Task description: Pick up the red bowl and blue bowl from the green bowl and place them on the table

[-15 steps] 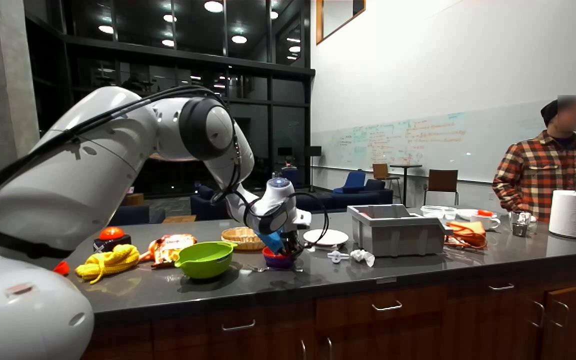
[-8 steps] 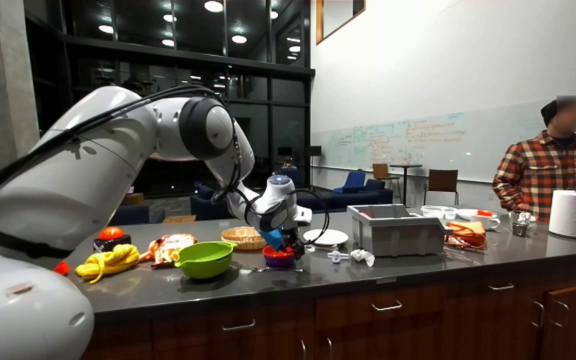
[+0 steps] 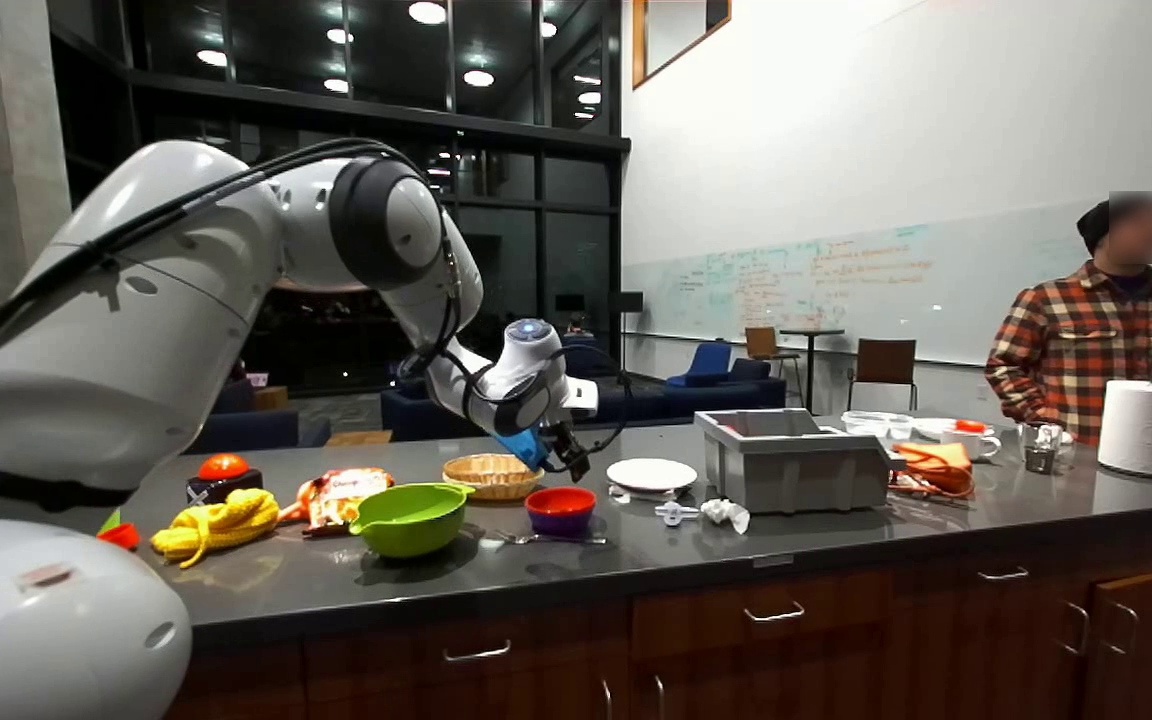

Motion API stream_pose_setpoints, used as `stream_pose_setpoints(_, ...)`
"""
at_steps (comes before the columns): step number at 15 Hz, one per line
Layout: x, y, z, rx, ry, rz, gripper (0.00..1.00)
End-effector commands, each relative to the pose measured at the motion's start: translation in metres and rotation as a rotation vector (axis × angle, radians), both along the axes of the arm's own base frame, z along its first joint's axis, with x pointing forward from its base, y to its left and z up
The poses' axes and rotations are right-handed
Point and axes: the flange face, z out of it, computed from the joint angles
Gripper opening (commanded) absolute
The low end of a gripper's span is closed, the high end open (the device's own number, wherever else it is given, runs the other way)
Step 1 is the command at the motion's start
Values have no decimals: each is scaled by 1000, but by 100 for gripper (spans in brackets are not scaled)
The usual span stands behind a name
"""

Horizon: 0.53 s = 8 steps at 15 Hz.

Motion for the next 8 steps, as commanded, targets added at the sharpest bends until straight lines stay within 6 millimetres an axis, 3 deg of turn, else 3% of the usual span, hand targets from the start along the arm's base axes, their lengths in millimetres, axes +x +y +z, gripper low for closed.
stream_pose_setpoints(1, -41, 27, 31, -64, -28, 99, 100)
stream_pose_setpoints(7, -101, 82, 66, -147, -149, 286, 100)
stream_pose_setpoints(8, -73, 75, 53, -112, -112, 235, 100)
